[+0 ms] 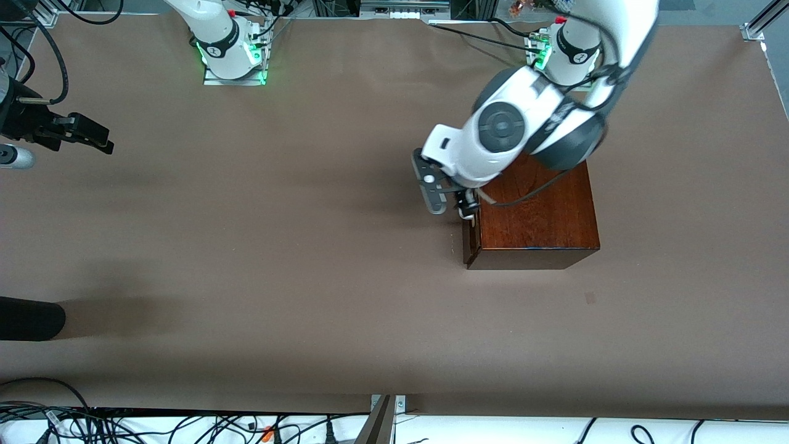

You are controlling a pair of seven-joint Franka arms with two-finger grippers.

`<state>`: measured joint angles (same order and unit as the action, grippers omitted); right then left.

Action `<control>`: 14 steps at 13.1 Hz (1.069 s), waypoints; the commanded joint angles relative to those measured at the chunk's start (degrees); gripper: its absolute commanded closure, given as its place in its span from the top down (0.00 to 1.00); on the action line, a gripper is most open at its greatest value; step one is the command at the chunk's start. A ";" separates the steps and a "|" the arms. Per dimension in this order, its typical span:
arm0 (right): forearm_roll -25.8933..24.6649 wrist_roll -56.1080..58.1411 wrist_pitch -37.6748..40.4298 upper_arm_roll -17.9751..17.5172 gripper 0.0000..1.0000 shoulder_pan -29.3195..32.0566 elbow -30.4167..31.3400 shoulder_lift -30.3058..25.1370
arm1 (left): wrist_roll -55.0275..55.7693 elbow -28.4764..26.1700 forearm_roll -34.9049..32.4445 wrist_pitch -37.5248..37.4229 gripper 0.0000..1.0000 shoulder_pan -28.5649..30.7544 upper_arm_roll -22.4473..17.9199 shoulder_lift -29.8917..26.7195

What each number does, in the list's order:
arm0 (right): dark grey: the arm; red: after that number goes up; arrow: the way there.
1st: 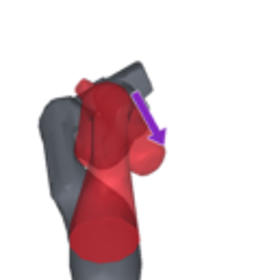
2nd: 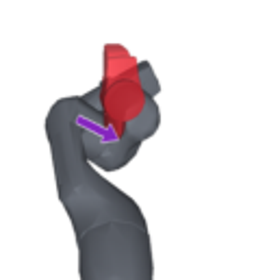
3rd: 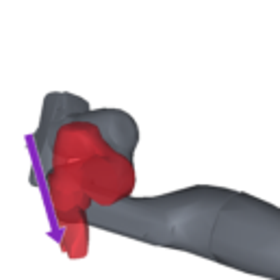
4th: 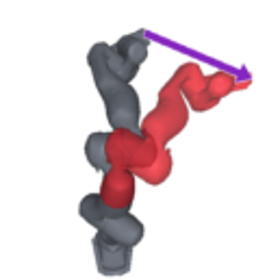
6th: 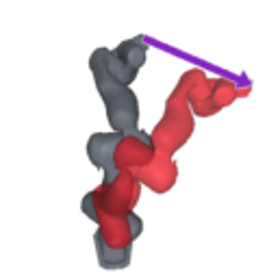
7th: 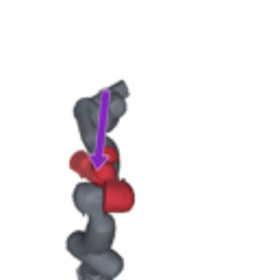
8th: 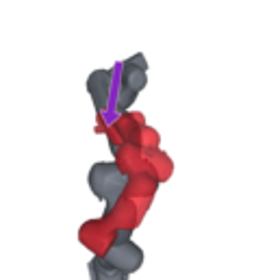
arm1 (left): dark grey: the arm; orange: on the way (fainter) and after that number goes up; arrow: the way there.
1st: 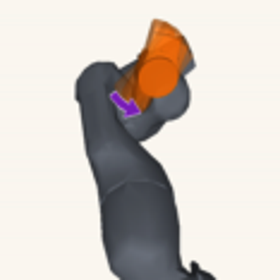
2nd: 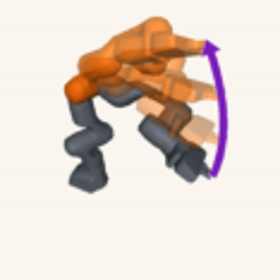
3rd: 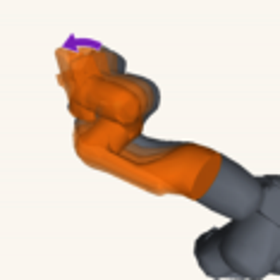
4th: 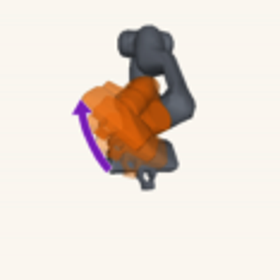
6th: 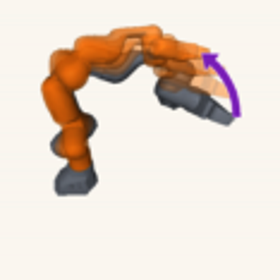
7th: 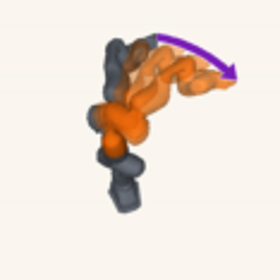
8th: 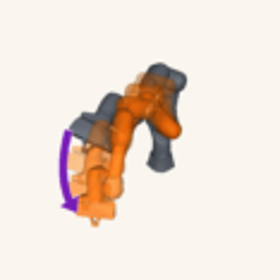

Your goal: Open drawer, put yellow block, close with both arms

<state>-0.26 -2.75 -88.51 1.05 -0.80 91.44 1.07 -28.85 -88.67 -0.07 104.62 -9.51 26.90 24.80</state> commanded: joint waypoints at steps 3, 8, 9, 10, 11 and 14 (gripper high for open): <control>0.97 -0.68 0.09 -0.53 1.00 0.89 -1.00 0.34 | 13.44 7.53 2.01 -18.01 1.00 8.08 -0.18 -5.46; 0.97 -0.68 -0.09 -0.35 1.00 0.89 -1.09 0.34 | 15.67 10.71 -0.88 -25.95 1.00 18.28 -0.53 -8.61; 0.97 -0.68 0.00 -0.35 1.00 0.89 -1.09 0.34 | 15.41 10.89 -2.99 -27.00 1.00 18.64 -0.70 -9.67; 0.97 -0.68 0.00 -0.35 1.00 0.89 -1.09 0.34 | 15.75 10.19 -3.36 -26.75 1.00 18.47 -2.18 -12.46; 0.97 -0.68 0.00 -0.35 1.00 0.89 -1.09 0.34 | 15.93 9.92 -3.27 -26.66 1.00 17.08 -5.77 -13.88; 0.97 -0.68 -0.09 -0.35 1.00 0.89 -1.09 0.34 | 16.54 4.24 -1.70 -18.35 1.00 8.92 -22.62 -20.20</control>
<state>-0.26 -2.83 -88.63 1.14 -0.72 91.36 1.07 -13.23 -78.42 -2.29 80.78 4.48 13.42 10.21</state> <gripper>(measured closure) 0.000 0.000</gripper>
